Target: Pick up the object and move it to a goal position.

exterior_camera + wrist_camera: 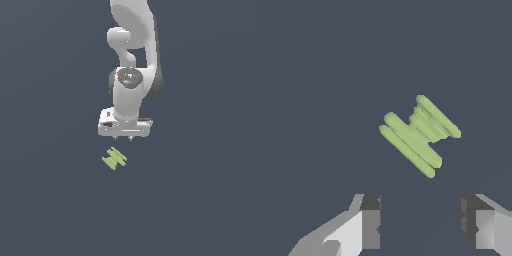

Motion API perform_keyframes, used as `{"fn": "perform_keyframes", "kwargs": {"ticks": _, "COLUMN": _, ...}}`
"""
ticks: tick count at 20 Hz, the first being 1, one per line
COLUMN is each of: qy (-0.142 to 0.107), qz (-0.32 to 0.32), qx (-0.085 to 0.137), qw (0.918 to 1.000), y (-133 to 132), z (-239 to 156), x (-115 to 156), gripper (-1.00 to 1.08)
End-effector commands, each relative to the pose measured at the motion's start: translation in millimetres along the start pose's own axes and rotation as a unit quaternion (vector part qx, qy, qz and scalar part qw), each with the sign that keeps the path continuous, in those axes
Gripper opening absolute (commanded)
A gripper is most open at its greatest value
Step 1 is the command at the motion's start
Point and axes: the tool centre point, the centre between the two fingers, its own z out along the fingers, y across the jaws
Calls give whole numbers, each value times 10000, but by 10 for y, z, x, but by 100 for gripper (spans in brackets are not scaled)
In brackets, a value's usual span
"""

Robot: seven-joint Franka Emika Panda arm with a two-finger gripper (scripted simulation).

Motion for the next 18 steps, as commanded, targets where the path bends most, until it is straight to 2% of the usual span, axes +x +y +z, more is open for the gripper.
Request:
{"fn": "perform_keyframes", "kwargs": {"ticks": 1, "qy": 94, "qz": -126, "qx": -184, "qw": 9997, "y": 63, "z": 75, "x": 18, "gripper": 28}}
{"fn": "perform_keyframes", "kwargs": {"ticks": 5, "qy": 288, "qz": -417, "qx": -539, "qw": 9973, "y": 174, "z": 212, "x": 53, "gripper": 28}}
{"fn": "perform_keyframes", "kwargs": {"ticks": 9, "qy": 509, "qz": -806, "qx": -905, "qw": 9913, "y": 270, "z": 352, "x": 84, "gripper": 28}}
{"fn": "perform_keyframes", "kwargs": {"ticks": 13, "qy": 720, "qz": -1244, "qx": -1218, "qw": 9821, "y": 327, "z": 476, "x": 103, "gripper": 28}}
{"fn": "perform_keyframes", "kwargs": {"ticks": 18, "qy": 959, "qz": -1844, "qx": -1520, "qw": 9663, "y": 349, "z": 614, "x": 100, "gripper": 28}}
